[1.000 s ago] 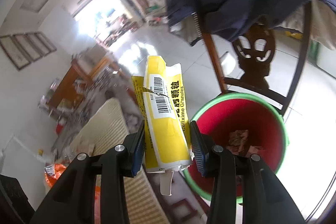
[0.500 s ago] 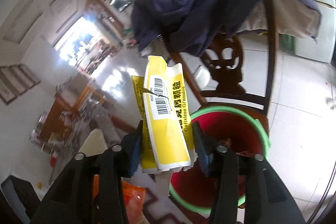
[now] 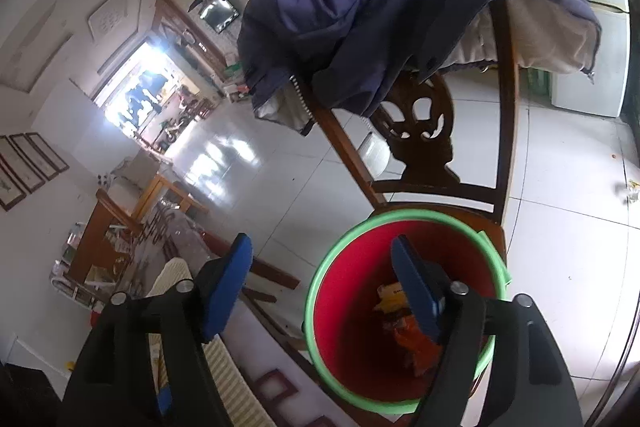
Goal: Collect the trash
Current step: 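Carry bag and packet to red bin and release both into it, then grasp the yellow juice carton on the bedspread with the left tool, then grasp the pink-and-white snack bag with the right tool, then carry carton and snack bag over the red bin and open both tools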
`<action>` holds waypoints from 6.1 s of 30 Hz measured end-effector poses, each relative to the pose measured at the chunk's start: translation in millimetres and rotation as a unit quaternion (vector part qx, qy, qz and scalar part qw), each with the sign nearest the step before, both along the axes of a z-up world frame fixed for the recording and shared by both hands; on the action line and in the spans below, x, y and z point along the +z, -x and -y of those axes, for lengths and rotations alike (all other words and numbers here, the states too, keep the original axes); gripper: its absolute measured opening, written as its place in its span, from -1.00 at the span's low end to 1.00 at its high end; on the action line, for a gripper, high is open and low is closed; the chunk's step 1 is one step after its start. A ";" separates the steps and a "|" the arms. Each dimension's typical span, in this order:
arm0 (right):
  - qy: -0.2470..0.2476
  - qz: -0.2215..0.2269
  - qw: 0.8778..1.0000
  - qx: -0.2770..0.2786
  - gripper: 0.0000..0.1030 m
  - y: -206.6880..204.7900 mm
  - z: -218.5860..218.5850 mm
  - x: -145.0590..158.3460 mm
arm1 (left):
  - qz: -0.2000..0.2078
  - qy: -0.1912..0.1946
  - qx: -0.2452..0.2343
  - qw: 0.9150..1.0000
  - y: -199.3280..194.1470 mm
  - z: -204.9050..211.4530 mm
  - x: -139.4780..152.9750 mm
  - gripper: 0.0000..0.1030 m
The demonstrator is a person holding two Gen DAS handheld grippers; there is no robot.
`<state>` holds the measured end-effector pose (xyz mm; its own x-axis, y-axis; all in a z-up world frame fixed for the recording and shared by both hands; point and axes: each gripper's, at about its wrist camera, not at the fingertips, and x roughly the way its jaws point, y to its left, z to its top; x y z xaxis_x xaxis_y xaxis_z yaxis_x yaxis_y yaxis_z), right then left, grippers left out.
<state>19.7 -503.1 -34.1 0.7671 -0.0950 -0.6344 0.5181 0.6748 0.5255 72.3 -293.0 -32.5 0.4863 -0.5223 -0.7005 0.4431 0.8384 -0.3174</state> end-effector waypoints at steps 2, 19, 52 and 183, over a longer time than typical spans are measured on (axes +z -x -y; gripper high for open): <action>0.003 -0.002 1.000 0.005 0.38 -2.2 -4.2 0.9 | 0.009 0.001 0.007 1.000 3.1 -7.2 6.6 0.43; 0.008 -0.023 0.996 0.090 0.53 -24.5 -56.2 2.9 | -0.007 -0.084 0.125 0.989 43.9 -167.7 -24.0 0.49; 0.025 -0.060 0.986 0.155 0.54 -45.7 -101.9 -6.3 | -0.041 -0.120 0.131 0.983 35.2 -202.9 -49.9 0.25; 0.171 -0.051 0.949 0.261 0.22 -28.9 -145.9 12.0 | -0.002 -0.010 0.190 0.982 57.8 -211.7 -9.6 0.18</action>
<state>48.6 -357.2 -22.1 0.7021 0.0667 -0.7089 0.1040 0.9753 0.1947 14.5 -81.3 -42.1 0.6407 -0.2903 -0.7108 0.0957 0.9488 -0.3012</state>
